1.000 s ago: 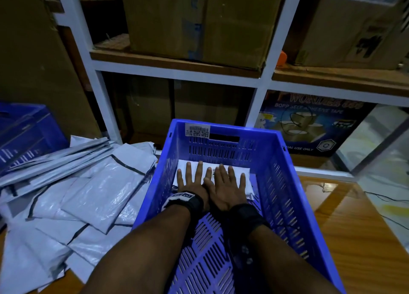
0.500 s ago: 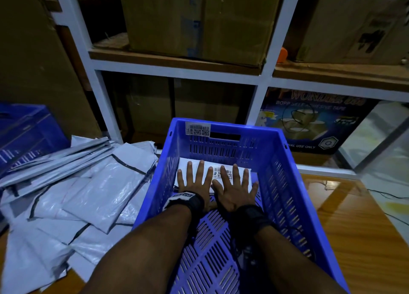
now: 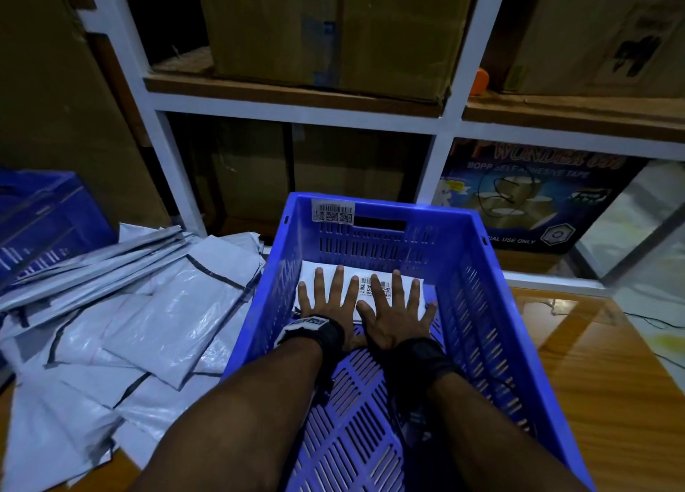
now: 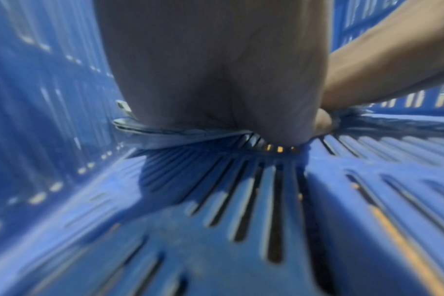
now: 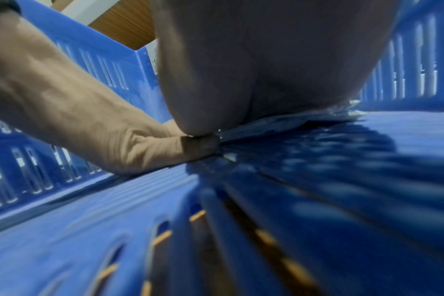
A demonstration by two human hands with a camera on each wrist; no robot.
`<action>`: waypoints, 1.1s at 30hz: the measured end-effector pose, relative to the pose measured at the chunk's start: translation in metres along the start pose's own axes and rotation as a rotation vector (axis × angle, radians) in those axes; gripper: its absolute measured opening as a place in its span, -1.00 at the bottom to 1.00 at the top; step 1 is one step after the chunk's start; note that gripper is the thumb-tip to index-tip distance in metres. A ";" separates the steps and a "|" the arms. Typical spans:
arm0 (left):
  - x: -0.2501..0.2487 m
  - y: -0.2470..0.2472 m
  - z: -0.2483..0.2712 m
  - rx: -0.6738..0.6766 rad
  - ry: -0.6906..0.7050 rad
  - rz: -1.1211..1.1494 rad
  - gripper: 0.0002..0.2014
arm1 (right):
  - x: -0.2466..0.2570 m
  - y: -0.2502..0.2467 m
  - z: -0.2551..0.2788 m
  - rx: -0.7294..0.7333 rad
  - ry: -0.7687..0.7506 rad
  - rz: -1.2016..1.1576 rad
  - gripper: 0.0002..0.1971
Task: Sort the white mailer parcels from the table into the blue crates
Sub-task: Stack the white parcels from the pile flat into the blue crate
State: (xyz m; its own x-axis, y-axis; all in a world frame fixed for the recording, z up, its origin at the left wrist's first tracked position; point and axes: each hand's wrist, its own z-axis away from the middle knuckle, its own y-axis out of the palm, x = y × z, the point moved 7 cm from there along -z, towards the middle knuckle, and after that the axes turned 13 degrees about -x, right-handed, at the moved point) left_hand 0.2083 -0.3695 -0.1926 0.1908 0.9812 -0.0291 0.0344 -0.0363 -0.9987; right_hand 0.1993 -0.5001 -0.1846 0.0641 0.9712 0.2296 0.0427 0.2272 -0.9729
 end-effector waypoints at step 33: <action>-0.026 -0.286 0.076 -0.235 0.017 0.039 -0.22 | 0.112 -0.299 0.066 -0.636 -0.562 -0.046 -0.61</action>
State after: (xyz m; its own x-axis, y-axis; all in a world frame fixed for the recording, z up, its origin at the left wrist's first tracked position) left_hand 0.1185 -0.3704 0.0905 0.2129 0.9749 -0.0653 0.2532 -0.1196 -0.9600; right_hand 0.1275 -0.4543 0.1298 -0.4488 0.8918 0.0580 0.5960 0.3471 -0.7241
